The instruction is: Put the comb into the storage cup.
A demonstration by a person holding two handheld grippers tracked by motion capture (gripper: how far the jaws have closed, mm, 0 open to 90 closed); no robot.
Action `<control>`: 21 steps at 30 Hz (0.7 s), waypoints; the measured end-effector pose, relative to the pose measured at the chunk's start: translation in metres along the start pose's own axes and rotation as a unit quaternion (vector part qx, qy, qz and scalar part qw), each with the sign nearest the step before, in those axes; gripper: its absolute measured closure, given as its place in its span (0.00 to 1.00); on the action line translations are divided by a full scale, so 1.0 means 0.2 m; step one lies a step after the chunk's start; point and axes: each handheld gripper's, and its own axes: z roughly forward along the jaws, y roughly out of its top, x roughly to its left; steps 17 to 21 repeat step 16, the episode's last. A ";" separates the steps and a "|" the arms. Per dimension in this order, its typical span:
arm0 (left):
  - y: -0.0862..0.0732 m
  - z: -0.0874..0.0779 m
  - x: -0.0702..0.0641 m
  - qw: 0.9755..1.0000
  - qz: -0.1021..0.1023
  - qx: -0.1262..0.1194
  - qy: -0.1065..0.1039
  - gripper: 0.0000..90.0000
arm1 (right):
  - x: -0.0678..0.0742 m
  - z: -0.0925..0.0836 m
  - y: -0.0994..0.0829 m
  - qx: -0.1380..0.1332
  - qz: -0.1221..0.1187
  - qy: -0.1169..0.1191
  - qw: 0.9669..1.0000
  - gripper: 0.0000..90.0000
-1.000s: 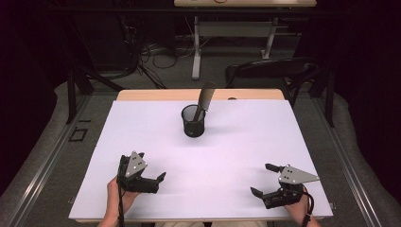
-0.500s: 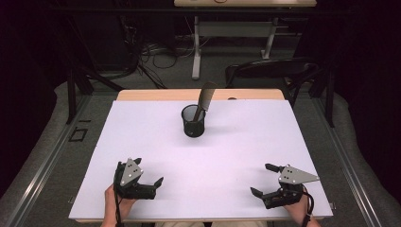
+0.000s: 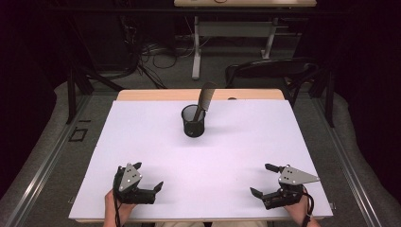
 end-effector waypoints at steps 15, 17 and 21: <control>-0.01 0.00 0.00 1.000 -0.007 -0.001 -0.007 0.00 | 0.00 0.00 0.00 0.000 0.001 -0.002 1.000 0.01; -0.01 0.00 0.00 1.000 -0.006 0.000 -0.007 0.00 | 0.00 0.00 0.00 0.000 0.001 -0.001 1.000 0.01; -0.01 0.00 0.00 1.000 -0.006 0.000 -0.007 0.00 | 0.00 0.00 0.00 0.000 0.001 -0.001 1.000 0.01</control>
